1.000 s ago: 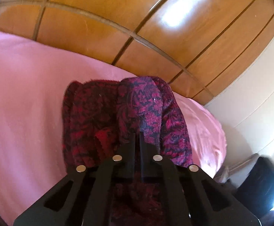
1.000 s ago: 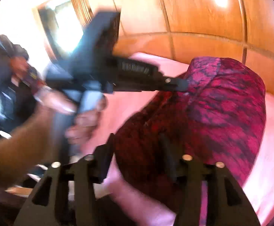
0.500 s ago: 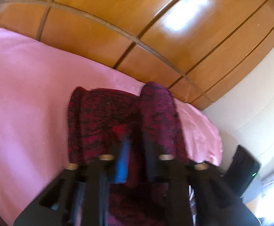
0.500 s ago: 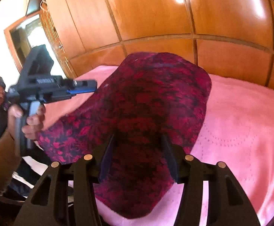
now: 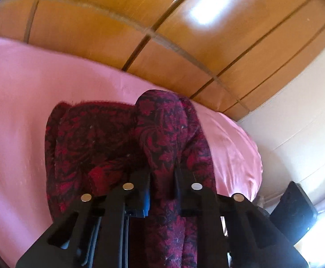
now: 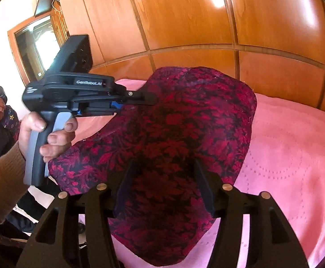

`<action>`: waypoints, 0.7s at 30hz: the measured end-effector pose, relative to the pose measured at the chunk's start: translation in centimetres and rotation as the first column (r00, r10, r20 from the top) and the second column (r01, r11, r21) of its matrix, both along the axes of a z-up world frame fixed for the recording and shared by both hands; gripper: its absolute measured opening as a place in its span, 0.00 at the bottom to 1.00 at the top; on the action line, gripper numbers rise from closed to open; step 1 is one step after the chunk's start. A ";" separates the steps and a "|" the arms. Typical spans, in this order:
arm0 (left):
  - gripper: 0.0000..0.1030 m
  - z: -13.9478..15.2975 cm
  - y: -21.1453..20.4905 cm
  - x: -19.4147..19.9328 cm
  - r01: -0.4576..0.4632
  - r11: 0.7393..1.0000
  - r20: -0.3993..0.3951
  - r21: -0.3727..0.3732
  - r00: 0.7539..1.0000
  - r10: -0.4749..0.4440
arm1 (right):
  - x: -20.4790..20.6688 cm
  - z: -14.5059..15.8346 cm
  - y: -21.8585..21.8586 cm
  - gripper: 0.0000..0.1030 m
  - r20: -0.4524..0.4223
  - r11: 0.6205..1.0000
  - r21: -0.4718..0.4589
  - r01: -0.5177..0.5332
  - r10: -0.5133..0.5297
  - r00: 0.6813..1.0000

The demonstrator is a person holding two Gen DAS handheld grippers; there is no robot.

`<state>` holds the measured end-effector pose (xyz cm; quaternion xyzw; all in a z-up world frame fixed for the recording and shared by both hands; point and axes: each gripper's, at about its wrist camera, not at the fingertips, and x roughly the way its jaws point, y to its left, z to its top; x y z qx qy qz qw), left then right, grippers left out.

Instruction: Fold small clothes

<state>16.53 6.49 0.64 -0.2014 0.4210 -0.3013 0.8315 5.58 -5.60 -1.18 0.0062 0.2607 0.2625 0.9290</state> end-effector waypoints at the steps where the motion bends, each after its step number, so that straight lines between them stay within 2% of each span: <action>1: 0.13 0.6 0.2 -0.7 -0.007 1.000 0.025 0.012 1.000 0.007 | -0.3 0.1 0.0 0.54 -0.002 1.000 0.005 -0.009 0.009 1.000; 3: 0.13 2.0 1.3 -2.7 -0.027 1.000 0.075 0.012 0.997 0.026 | -0.8 0.6 0.6 0.53 0.001 0.999 0.013 -0.043 0.043 0.999; 6: 0.13 2.1 3.8 -5.3 -0.077 0.996 0.090 0.040 0.993 0.073 | -1.7 0.6 2.0 0.53 -0.009 0.994 0.037 -0.105 0.105 0.994; 8: 0.13 -0.1 5.4 -5.8 -0.141 0.982 0.043 0.124 0.990 0.136 | -1.5 -0.1 3.4 0.53 -0.021 0.991 0.026 -0.132 0.132 0.991; 11: 0.14 -4.3 5.6 -4.8 -0.207 0.947 -0.019 0.247 0.976 0.218 | 0.8 -2.7 6.1 0.53 -0.082 0.988 0.033 -0.151 0.153 0.985; 12: 0.16 -5.2 5.7 -4.7 -0.234 0.938 -0.010 0.258 0.970 0.245 | 1.1 -3.0 6.7 0.53 -0.076 0.988 0.022 -0.151 0.152 0.985; 13: 0.16 -5.4 5.9 -4.8 -0.259 0.938 -0.015 0.230 0.963 0.270 | 1.2 -3.0 7.3 0.53 -0.058 0.990 -0.003 -0.139 0.139 0.989; 14: 0.17 -4.9 6.0 -4.9 -0.276 0.941 -0.013 0.197 0.959 0.284 | 1.2 -2.5 7.5 0.54 -0.060 0.990 -0.023 -0.137 0.135 0.989; 16: 0.20 -4.1 5.9 -5.2 -0.290 0.937 0.007 0.196 0.956 0.294 | 1.2 -1.4 7.0 0.54 -0.081 0.987 -0.019 -0.159 0.157 0.984; 18: 0.20 -3.2 5.0 -5.5 -0.289 0.932 0.038 0.221 0.957 0.288 | 1.1 0.3 5.6 0.51 -0.098 0.984 -0.005 -0.176 0.174 0.980; 21: 0.20 -2.6 3.8 -5.7 -0.300 0.914 0.076 0.274 0.954 0.290 | 1.8 3.5 2.9 0.53 -0.057 0.988 0.078 -0.131 0.135 0.989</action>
